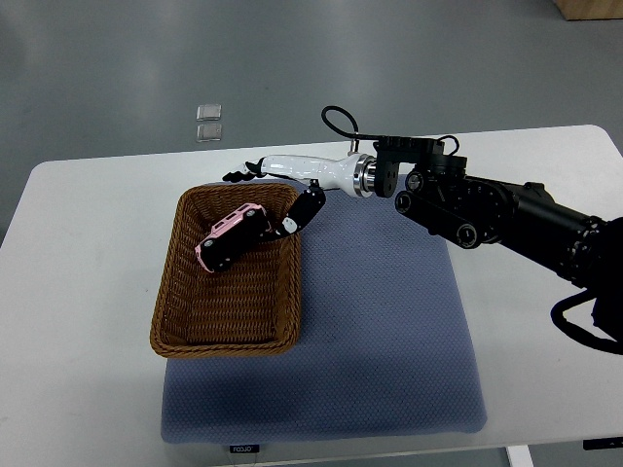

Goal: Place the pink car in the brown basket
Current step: 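Open the right hand to release the car and withdraw upward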

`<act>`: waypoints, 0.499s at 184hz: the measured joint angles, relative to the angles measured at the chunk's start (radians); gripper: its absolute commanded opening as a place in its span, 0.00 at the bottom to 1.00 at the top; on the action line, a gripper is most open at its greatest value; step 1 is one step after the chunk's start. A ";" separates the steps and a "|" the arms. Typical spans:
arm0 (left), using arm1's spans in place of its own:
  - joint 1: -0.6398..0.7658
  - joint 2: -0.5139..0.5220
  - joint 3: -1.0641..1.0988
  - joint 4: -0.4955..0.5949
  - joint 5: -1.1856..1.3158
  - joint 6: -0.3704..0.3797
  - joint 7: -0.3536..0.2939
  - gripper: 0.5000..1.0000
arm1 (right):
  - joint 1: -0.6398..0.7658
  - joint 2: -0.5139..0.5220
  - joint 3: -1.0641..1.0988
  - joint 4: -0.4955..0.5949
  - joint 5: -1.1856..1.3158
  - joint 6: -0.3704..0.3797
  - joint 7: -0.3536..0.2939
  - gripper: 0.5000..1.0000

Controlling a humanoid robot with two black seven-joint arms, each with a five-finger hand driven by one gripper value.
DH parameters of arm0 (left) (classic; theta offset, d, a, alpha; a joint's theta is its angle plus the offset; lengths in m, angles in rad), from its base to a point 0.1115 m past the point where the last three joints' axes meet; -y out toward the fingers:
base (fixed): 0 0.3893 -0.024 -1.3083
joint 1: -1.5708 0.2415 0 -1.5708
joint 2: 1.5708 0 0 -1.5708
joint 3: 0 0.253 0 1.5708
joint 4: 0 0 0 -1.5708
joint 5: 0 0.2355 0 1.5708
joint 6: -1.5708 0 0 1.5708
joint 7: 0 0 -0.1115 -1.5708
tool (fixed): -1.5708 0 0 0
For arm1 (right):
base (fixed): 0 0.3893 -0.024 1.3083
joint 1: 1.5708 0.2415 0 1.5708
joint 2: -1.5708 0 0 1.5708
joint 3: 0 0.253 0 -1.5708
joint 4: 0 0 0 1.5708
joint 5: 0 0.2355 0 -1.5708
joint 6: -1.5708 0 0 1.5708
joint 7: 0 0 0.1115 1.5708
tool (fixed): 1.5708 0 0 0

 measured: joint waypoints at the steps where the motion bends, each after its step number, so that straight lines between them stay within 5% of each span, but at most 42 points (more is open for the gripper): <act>1: 0.000 0.000 0.000 0.000 0.000 0.000 0.000 1.00 | 0.000 0.000 0.000 -0.001 0.005 0.000 0.000 0.83; 92: 0.000 0.000 0.000 0.000 0.000 0.000 0.000 1.00 | -0.055 -0.116 0.003 -0.046 0.847 0.012 -0.137 0.83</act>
